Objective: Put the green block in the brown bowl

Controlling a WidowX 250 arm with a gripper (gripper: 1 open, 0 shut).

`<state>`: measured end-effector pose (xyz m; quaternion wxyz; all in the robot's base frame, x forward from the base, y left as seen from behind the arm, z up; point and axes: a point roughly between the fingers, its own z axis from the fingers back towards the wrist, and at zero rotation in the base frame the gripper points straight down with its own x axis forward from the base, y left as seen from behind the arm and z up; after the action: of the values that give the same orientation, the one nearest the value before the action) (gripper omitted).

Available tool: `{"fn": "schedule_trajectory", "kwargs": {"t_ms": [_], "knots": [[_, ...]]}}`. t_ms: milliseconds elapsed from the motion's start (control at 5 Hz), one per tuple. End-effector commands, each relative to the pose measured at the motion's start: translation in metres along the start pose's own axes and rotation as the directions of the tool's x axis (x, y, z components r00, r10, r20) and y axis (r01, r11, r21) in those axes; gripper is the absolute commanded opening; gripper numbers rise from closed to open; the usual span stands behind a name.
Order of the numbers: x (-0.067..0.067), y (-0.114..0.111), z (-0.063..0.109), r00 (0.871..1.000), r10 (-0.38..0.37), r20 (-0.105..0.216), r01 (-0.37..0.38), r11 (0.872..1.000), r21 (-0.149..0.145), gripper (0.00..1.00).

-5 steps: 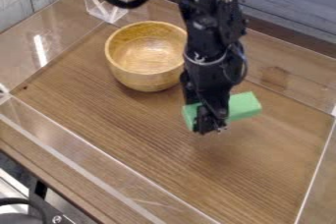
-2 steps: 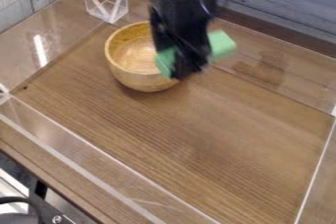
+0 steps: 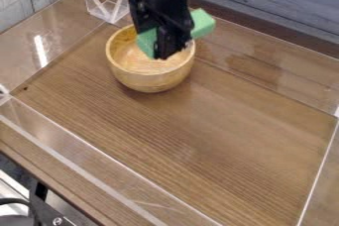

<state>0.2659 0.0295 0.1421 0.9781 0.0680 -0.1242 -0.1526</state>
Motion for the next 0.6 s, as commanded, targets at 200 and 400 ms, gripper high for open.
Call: {"fn": "schedule_trajectory", "kwargs": {"t_ms": [200,400], "knots": [[0.013,0.01,0.024,0.996,0.058,0.068,-0.06,0.998,0.014,0.0],[0.01,0.017,0.018,0.995,0.083,0.06,-0.083,0.997,0.003,0.0]]}}
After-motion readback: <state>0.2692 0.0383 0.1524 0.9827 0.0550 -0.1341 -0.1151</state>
